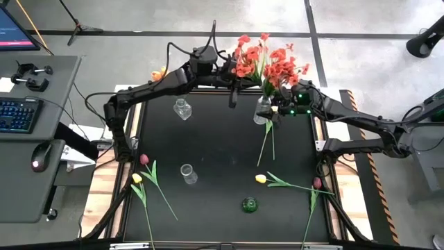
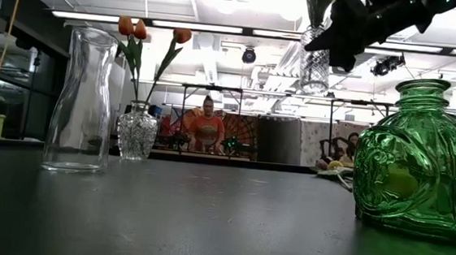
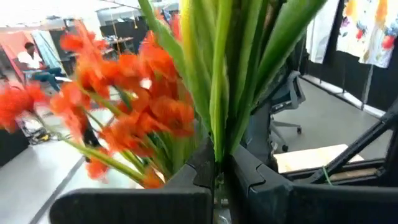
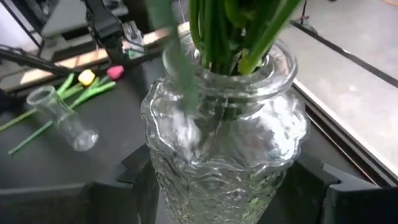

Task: Sort flowers into vase by color
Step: Put the red flowers into the top right transparent vase

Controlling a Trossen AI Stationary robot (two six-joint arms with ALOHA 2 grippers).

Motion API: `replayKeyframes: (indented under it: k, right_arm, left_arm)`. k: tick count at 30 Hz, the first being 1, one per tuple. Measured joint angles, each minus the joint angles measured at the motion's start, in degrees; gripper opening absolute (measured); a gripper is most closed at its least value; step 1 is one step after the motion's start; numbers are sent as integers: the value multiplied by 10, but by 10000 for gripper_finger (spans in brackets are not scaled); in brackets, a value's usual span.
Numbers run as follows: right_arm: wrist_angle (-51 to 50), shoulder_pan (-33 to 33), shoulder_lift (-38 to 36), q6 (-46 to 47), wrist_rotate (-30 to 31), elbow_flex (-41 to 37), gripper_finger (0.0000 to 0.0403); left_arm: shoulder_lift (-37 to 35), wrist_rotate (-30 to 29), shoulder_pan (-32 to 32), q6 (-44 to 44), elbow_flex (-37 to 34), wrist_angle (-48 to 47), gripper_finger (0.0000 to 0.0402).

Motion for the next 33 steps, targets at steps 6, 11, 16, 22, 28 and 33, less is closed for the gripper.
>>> replayKeyframes:
  k: [6,11,16,22,28,33]
  right_arm:
    - [-10,0,0,-10,18,1,222]
    - [-10,0,0,-10,18,1,222]
    - [-9,0,0,-10,18,1,222]
    - [-8,0,0,-10,20,1,222]
    - [-7,-2,0,-12,24,1,222]
    - [-3,-2,0,-12,26,1,222]
  left_arm:
    - [-19,1,8,-3,0,6,0]
    - [-17,2,12,1,0,-23,0]
    - [-16,4,10,0,0,-32,0]
    - [-19,4,7,-12,-1,-13,0]
    - [-53,46,8,-39,1,23,0]
    - [-50,91,8,-60,-1,-23,0]
